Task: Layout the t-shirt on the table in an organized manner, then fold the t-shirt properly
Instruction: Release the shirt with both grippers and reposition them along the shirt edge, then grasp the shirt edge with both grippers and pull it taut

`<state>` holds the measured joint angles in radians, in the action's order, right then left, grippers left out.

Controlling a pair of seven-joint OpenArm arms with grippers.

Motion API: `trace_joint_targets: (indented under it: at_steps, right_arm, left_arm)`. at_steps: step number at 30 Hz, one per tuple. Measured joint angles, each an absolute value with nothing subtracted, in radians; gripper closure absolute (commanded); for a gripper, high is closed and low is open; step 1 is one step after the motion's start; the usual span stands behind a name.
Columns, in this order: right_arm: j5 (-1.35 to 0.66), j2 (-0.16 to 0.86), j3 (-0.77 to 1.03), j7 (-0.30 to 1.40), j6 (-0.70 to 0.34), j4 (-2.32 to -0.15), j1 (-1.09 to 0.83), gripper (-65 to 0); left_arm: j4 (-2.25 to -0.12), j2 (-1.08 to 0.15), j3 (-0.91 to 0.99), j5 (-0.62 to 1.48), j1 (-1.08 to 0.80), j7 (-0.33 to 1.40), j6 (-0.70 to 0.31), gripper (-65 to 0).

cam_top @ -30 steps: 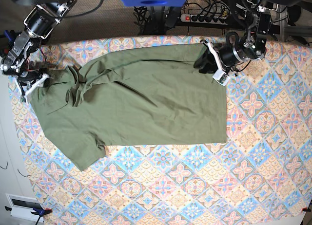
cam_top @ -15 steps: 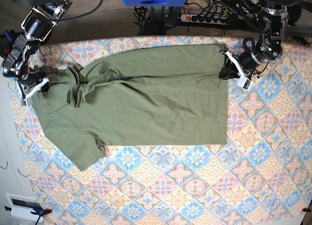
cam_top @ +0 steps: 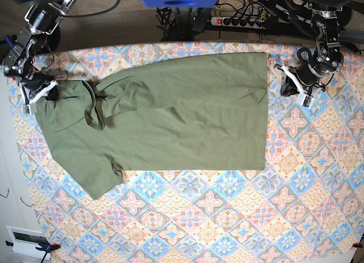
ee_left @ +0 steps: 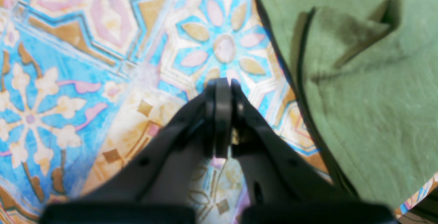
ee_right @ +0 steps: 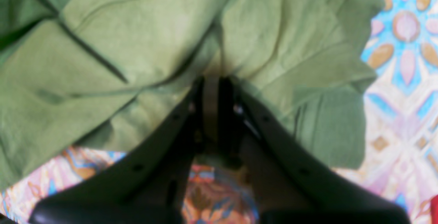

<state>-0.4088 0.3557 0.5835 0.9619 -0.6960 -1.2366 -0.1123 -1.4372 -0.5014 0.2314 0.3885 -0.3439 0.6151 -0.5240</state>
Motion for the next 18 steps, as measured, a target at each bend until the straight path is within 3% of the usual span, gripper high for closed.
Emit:
trace_joint_targets:
  at_steps: [11,18]
  right_arm:
    - [-0.365,0.34,0.59,1.059,-0.703,-1.451,-0.22,-3.9]
    - [-0.311,0.334,0.675,1.126,-0.696,-1.583,-0.257,-4.0]
  left_arm:
    - [-1.456,-0.541,0.274,0.394,-0.318,0.71,-0.492,0.0]
    - [-1.776,-0.528,0.313,0.629,-0.43,0.849,-0.474,0.0]
